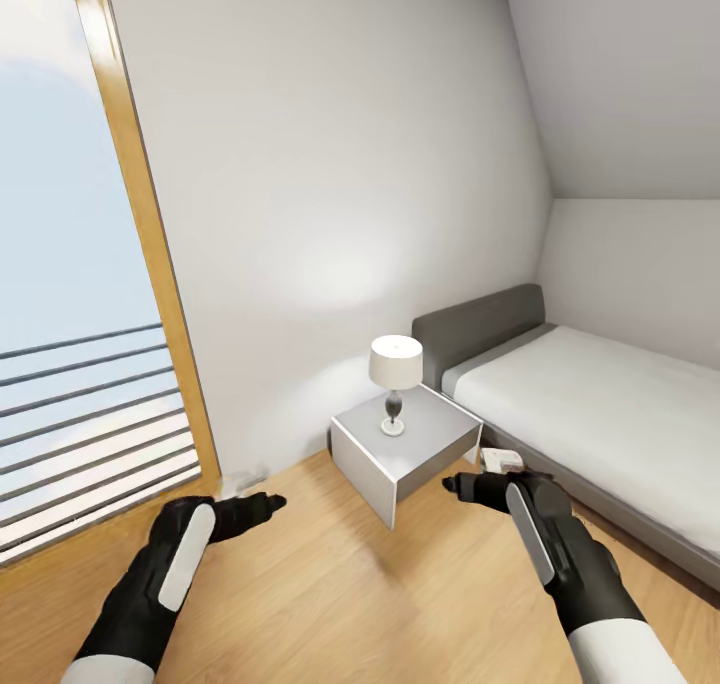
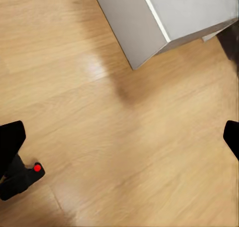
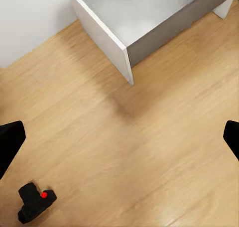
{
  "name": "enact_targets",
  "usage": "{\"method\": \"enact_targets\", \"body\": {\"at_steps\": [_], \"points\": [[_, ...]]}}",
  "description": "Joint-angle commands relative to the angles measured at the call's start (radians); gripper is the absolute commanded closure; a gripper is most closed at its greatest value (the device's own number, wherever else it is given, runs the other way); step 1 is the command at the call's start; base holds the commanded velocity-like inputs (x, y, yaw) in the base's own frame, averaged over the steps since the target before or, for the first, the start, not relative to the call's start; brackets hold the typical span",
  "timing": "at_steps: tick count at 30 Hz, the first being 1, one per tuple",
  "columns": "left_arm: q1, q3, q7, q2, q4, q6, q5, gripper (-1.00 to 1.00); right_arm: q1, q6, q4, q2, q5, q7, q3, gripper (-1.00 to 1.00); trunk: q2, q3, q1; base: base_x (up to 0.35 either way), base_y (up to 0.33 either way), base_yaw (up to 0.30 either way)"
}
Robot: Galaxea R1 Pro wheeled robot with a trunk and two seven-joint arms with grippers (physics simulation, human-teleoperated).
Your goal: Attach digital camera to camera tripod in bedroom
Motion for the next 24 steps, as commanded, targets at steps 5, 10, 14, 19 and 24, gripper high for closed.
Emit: {"method": "enact_targets", "body": {"at_steps": [5,10,14,19,24], "points": [[-0.002,-0.073,0.247,-0.111,-0.027,0.001,0.011,-1.00,-0.002,0.029,-0.022,-0.003,-0.009,0.007,0.000,-1.00,-0.001,-0.001,0.000,0.000,0.000,0.000],[-0.002,-0.144,0.307,-0.127,-0.031,-0.005,0.018,-1.00,-0.002,0.032,-0.023,-0.001,-0.011,0.008,0.000,-1.00,-0.001,-0.001,0.000,0.000,0.000,0.000],[-0.002,-0.163,0.320,-0.130,-0.039,-0.006,0.020,-1.00,-0.003,0.033,-0.024,-0.001,-0.011,0.008,0.001,-1.00,-0.001,-0.001,0.000,0.000,0.000,0.000],[-0.002,-0.169,0.322,-0.129,-0.045,-0.005,0.021,-1.00,-0.002,0.033,-0.024,-0.002,-0.010,0.008,0.000,-1.00,-0.036,-0.017,0.019,0.000,0.000,0.000],[-0.002,-0.170,0.322,-0.125,-0.050,-0.001,0.024,-1.00,-0.003,0.033,-0.025,-0.003,-0.011,0.008,-0.001,-1.00,-0.071,-0.033,0.038,0.000,0.000,0.000]]}}
